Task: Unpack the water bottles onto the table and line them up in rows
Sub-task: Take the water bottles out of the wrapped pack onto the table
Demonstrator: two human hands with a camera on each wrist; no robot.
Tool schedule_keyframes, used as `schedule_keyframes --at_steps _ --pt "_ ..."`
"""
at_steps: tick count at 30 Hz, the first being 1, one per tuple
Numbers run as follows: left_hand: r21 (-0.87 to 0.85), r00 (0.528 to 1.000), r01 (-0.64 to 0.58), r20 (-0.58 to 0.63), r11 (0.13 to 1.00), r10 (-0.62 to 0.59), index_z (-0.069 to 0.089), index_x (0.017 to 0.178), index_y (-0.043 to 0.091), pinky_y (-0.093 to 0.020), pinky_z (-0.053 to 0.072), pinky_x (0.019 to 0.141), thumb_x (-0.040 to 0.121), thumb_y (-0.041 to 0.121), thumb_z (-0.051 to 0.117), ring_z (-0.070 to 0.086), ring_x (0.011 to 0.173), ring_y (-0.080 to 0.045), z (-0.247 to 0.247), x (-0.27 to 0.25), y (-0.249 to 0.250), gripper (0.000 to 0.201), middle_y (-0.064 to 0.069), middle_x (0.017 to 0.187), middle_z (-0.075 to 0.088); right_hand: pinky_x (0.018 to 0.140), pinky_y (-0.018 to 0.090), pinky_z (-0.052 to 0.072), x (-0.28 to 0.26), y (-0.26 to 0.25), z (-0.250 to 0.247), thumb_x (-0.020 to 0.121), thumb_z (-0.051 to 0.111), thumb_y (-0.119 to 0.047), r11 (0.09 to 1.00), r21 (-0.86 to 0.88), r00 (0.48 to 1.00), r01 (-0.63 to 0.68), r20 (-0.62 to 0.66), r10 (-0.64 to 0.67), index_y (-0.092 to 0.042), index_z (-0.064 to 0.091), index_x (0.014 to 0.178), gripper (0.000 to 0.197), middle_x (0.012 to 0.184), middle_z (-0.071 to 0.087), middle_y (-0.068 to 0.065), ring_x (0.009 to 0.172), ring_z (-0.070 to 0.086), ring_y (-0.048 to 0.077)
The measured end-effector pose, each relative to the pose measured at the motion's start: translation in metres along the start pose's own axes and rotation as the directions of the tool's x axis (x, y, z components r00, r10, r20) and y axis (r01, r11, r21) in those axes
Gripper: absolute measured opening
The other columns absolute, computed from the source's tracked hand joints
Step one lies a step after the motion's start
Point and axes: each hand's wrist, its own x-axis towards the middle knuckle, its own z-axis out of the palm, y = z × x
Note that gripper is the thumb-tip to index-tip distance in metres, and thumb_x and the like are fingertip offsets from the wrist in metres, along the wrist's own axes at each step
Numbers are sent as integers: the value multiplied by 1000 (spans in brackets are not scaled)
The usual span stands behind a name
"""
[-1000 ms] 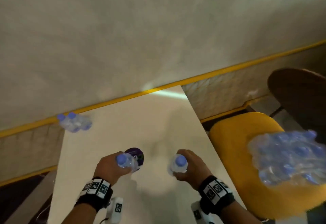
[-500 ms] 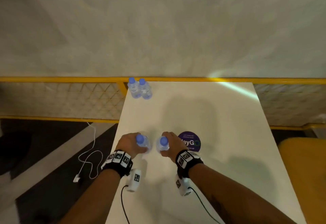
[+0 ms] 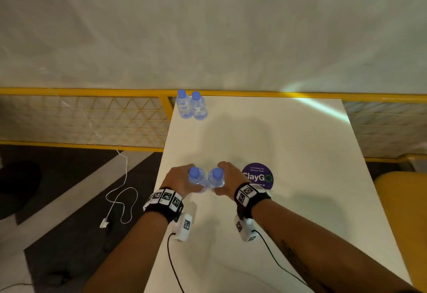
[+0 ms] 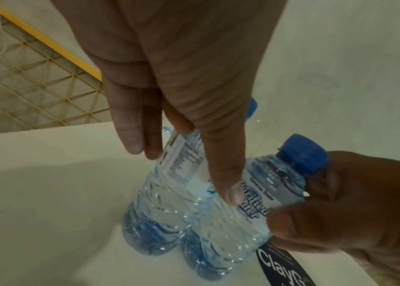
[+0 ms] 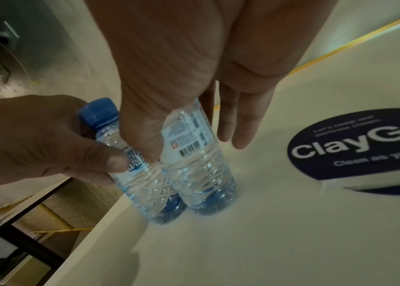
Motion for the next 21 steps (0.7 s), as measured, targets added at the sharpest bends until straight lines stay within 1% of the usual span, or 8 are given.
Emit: schedule_keyframes --at_steps 2,4,6,8,13,16,19,21 --pt "37 999 47 6 998 -47 37 151 35 -33 52 92 53 71 85 69 111 -24 -8 -12 3 115 3 122 72 102 38 45 -13 7 -7 63 87 -40 997 35 998 -61 20 61 -16 32 144 101 140 44 3 124 51 25" --pt "70 991 108 -84 992 -102 12 161 31 -39 54 93 51 84 78 69 113 -29 -15 -34 7 139 -4 127 70 108 39 41 -36 23 -18 67 86 -43 994 73 996 -87 13 86 -14 29 148 103 145 40 5 130 46 24" --pt "59 970 103 -227 993 -87 25 151 31 -40 55 84 52 91 70 69 105 -31 -17 -59 15 124 -5 116 71 102 36 46 -69 49 -35 70 84 -45 986 125 994 -109 11 109 -15 38 143 91 139 47 3 123 52 22" --pt "45 960 26 -280 999 -13 40 122 35 -40 56 75 59 88 67 69 89 -28 -12 -81 37 87 0 94 70 91 28 51 -112 84 -54 73 82 -43 978 141 987 -155 -12 158 -19 52 132 71 128 56 -1 111 59 15" --pt "-11 961 -271 -58 962 270 53 85 32 -27 46 59 77 60 78 57 62 -4 42 -111 140 38 5 68 59 74 13 50 -251 199 -91 81 76 -38 909 210 910 -359 -136 391 -30 63 105 28 106 64 -11 88 64 3" --pt "22 851 -506 176 863 495 57 89 31 -24 50 68 81 60 70 58 72 -4 94 -124 224 33 10 77 61 63 6 45 -336 260 -112 83 75 -29 818 304 797 -488 -227 560 -33 60 87 16 94 67 -11 78 63 -2" --pt "41 678 -694 373 719 633 61 99 32 -29 54 77 83 64 60 59 82 -4 149 -145 313 36 13 89 63 63 17 49 -412 315 -130 83 73 -28 701 395 628 -593 -318 710 -32 58 74 18 77 64 -13 68 61 4" --pt "25 565 -774 480 633 672 64 104 29 -36 57 83 87 60 60 62 87 -10 187 -163 370 36 11 97 65 66 25 50 -456 346 -142 83 73 -23 610 497 484 -617 -371 793 -26 64 81 10 80 68 -6 73 64 13"
